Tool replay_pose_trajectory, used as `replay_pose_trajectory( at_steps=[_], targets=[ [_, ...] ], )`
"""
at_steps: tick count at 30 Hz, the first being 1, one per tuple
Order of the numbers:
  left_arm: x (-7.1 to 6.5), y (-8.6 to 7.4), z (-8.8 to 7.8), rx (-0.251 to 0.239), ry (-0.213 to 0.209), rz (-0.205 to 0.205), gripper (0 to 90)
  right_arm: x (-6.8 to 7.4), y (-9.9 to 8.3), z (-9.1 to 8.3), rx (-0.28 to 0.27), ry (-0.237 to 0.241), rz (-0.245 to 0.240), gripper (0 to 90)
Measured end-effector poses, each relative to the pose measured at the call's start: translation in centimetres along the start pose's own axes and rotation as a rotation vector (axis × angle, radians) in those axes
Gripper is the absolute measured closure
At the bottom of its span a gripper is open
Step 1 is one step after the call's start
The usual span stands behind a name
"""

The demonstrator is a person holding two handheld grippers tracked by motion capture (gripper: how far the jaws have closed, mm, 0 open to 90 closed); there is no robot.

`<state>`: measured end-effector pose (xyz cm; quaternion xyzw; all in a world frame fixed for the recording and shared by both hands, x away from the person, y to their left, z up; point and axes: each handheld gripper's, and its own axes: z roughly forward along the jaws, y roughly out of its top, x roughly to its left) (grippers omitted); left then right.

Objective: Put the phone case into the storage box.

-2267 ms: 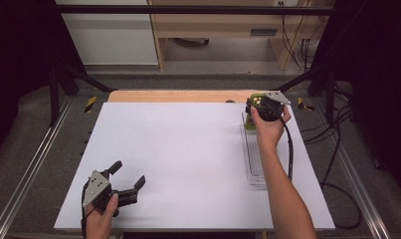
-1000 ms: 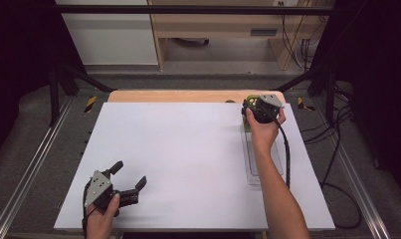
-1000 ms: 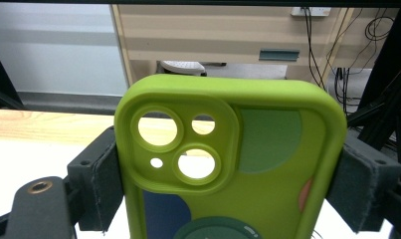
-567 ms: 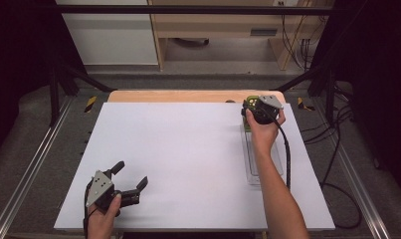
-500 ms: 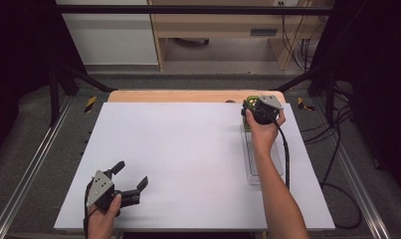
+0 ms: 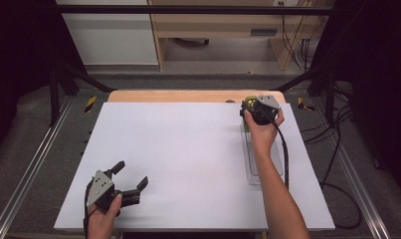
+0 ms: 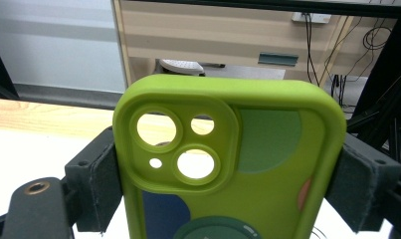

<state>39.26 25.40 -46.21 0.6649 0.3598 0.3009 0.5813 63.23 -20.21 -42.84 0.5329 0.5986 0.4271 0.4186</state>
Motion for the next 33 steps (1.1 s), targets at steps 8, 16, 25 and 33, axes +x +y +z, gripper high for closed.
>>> replay_pose_trajectory(
  at_steps=[8, 16, 25, 33],
  targets=[
    [-0.07, 0.0, 0.03, 0.003, 0.0, 0.003, 1.9, -0.01, 0.06, -0.04, 0.006, 0.0, -0.001, 15.5],
    [0.0, -0.01, 0.0, 0.006, 0.0, 0.005, 1.9, 0.03, 0.07, -0.06, 0.009, -0.003, -0.003, 15.3],
    [0.23, 0.04, -0.13, 0.001, 0.007, 0.0, 1.9, -0.17, 0.1, 0.03, 0.017, 0.009, -0.01, 15.0],
    [0.32, 0.11, -0.29, -0.004, 0.014, 0.001, 1.9, 0.0, 0.03, 0.08, 0.022, 0.007, -0.008, 14.5]
  ],
)
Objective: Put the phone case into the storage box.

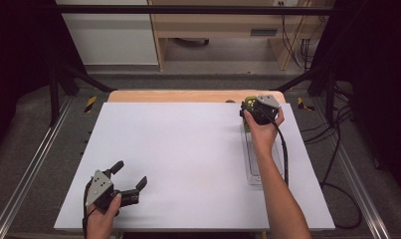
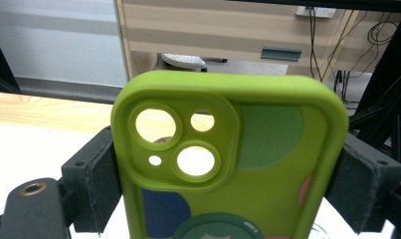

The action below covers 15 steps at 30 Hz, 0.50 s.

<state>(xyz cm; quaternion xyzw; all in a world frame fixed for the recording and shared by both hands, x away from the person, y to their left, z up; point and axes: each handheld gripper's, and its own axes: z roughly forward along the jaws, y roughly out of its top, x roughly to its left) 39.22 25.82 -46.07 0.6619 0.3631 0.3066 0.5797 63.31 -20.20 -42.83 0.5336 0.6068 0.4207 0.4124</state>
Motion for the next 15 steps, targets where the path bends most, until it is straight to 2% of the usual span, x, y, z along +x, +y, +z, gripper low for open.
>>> replay_pose_trajectory(
  at_steps=[4, 15],
  targets=[
    [0.15, 0.06, -0.06, -0.004, 0.005, -0.005, 1.9, 0.02, -0.02, -0.02, 0.01, -0.001, -0.008, 13.8],
    [0.2, -0.04, -0.01, 0.0, 0.013, -0.006, 1.9, -0.04, -0.31, 0.26, 0.018, 0.001, 0.008, 13.0]
  ],
)
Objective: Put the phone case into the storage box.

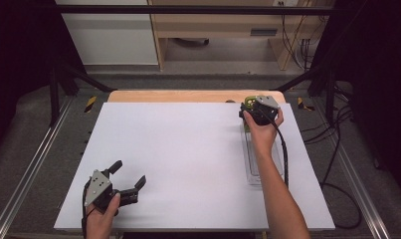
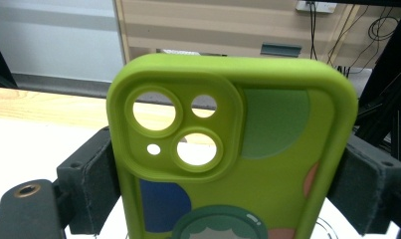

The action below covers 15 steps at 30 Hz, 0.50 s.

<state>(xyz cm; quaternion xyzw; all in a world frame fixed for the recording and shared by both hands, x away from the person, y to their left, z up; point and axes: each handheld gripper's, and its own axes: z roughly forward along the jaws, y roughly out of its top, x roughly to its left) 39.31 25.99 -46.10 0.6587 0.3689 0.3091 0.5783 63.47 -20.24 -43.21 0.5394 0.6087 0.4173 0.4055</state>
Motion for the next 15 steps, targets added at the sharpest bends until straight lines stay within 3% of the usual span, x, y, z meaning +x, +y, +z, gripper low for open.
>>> replay_pose_trajectory(
  at_steps=[15],
  targets=[
    [0.01, -0.07, 0.02, 0.003, -0.004, 0.001, 1.8, -0.21, -0.38, 0.02, 0.025, 0.005, 0.01, 6.6]
  ],
)
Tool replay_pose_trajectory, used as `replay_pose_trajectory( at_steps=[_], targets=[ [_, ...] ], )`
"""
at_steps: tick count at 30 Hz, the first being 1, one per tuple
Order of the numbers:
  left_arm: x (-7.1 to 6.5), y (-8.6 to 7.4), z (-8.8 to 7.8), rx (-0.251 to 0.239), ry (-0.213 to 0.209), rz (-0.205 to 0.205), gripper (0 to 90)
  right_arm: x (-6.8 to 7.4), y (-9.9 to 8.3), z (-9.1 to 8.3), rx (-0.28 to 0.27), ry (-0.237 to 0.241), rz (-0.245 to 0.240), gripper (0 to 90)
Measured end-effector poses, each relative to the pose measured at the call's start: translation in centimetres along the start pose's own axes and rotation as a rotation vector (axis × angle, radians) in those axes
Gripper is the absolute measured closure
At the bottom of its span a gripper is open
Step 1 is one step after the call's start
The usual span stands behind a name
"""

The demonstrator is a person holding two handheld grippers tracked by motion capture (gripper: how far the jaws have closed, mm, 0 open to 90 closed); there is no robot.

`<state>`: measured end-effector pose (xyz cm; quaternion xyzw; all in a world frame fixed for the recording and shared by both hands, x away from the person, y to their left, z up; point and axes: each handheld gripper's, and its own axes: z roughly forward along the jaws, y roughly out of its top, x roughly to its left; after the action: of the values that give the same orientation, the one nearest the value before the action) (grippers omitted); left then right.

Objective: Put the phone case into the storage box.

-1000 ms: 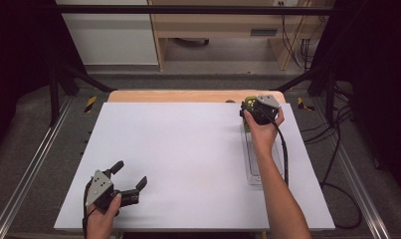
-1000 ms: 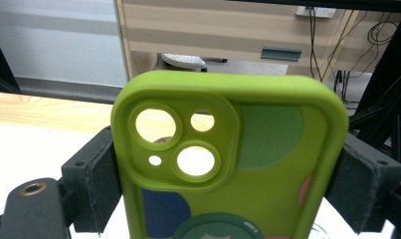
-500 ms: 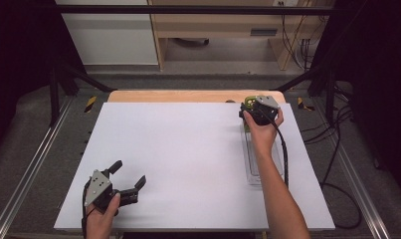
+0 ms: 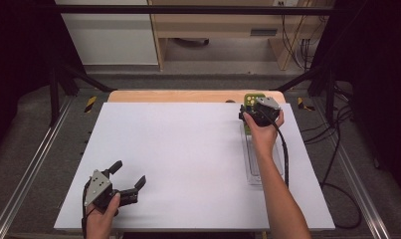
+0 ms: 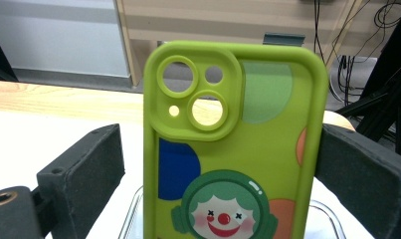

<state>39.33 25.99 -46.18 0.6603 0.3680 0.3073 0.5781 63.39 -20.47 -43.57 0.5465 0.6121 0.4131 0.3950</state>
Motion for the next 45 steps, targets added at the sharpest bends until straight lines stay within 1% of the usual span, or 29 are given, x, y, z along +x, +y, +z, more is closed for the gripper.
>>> replay_pose_trajectory(
  at_steps=[6, 10, 14, 16, 21, 26, 27, 30, 33, 39, 45],
  targets=[
    [0.1, 0.0, -0.1, -0.002, 0.003, -0.004, 1.8, 0.2, 0.1, -0.2, -0.004, -0.002, -0.006, 5.9],
    [0.1, 0.0, -0.1, -0.002, 0.002, -0.001, 1.8, 0.3, 0.4, -0.4, -0.017, -0.004, -0.012, 6.1],
    [0.0, 0.0, -0.1, -0.003, 0.003, -0.001, 1.8, 0.5, 0.4, -0.5, -0.017, -0.007, -0.025, 6.3],
    [0.0, 0.1, -0.1, -0.003, 0.003, 0.001, 1.8, 0.6, 0.4, -0.6, -0.015, -0.005, -0.022, 5.9],
    [0.0, 0.1, -0.1, -0.003, 0.003, 0.003, 1.8, 0.5, 0.6, -0.9, -0.021, -0.007, -0.032, 5.3],
    [0.0, 0.1, -0.1, -0.004, 0.006, 0.002, 1.8, 0.5, 0.6, -1.1, -0.02, -0.005, -0.025, 4.9],
    [0.0, 0.1, -0.1, -0.004, 0.005, 0.006, 1.8, 0.5, 0.7, -1.1, -0.021, -0.005, -0.025, 4.9],
    [0.0, 0.1, -0.1, -0.003, 0.006, 0.0, 1.7, 0.5, 0.7, -1.1, -0.016, -0.005, -0.031, 4.8],
    [0.0, 0.1, -0.1, -0.004, 0.004, 0.006, 1.6, 0.4, 0.7, -1.2, -0.019, -0.008, -0.025, 4.9],
    [0.1, 0.1, -0.1, -0.007, 0.007, -0.003, 1.6, 0.4, 0.9, -1.4, -0.028, -0.015, -0.044, 5.2],
    [0.2, 0.2, -0.3, -0.013, 0.012, 0.003, 1.6, 0.5, 0.9, -1.4, -0.025, -0.015, -0.051, 5.2]
  ],
)
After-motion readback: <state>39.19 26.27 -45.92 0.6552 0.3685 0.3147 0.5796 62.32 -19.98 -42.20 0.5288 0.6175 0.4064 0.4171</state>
